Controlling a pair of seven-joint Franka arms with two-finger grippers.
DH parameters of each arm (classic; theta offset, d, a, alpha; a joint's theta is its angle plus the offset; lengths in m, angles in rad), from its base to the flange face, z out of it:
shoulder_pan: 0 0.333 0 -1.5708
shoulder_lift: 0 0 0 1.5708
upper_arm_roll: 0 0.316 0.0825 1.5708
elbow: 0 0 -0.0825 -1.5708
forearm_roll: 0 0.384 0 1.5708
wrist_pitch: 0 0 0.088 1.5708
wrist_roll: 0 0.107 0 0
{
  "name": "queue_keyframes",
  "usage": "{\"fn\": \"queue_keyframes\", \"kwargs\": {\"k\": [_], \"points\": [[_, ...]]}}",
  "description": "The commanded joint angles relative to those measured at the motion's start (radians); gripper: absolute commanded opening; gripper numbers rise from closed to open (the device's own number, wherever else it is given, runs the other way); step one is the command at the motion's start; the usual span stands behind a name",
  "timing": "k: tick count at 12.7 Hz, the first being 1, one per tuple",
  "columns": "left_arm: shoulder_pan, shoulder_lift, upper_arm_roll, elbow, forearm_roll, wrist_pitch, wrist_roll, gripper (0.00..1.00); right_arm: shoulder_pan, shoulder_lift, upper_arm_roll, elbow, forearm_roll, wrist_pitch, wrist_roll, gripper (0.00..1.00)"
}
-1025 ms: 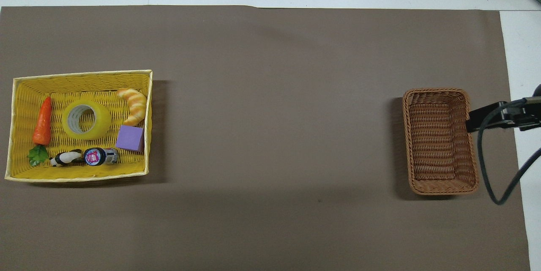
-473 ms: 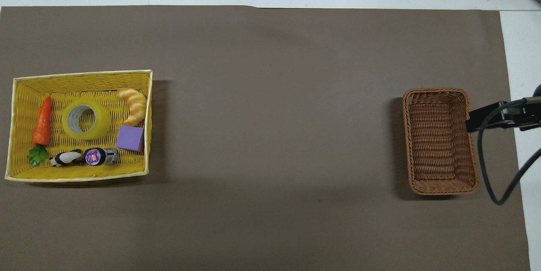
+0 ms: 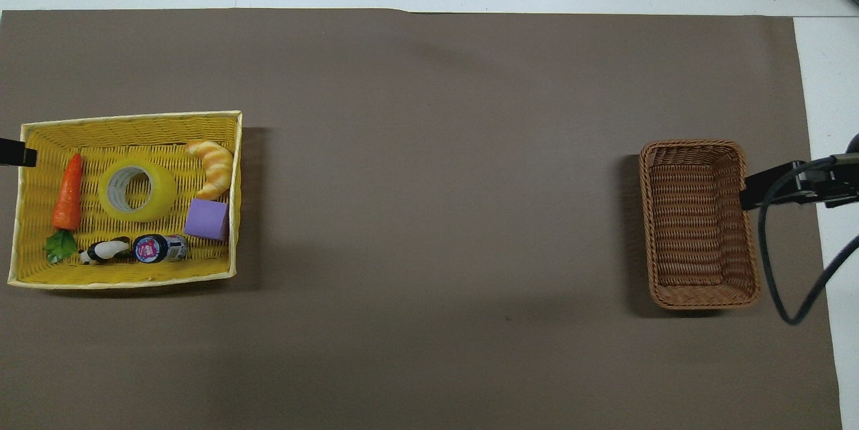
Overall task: Move tape to another basket
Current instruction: 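Reach the left gripper down into the tape roll's center hole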
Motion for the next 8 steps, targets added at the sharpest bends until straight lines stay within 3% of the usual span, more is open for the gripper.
{"fn": "queue_keyframes", "kwargs": {"k": [1, 8], "points": [[0.032, 0.022, -0.008, -0.090, -0.021, 0.105, 0.049, 1.00, -0.002, 0.004, 0.001, 0.017, 0.003, -0.020, -0.013, 1.00], [0.043, 0.179, -0.008, -0.216, -0.026, 0.348, 0.050, 1.00, -0.002, 0.004, 0.001, 0.017, 0.003, -0.020, -0.013, 1.00]]}}
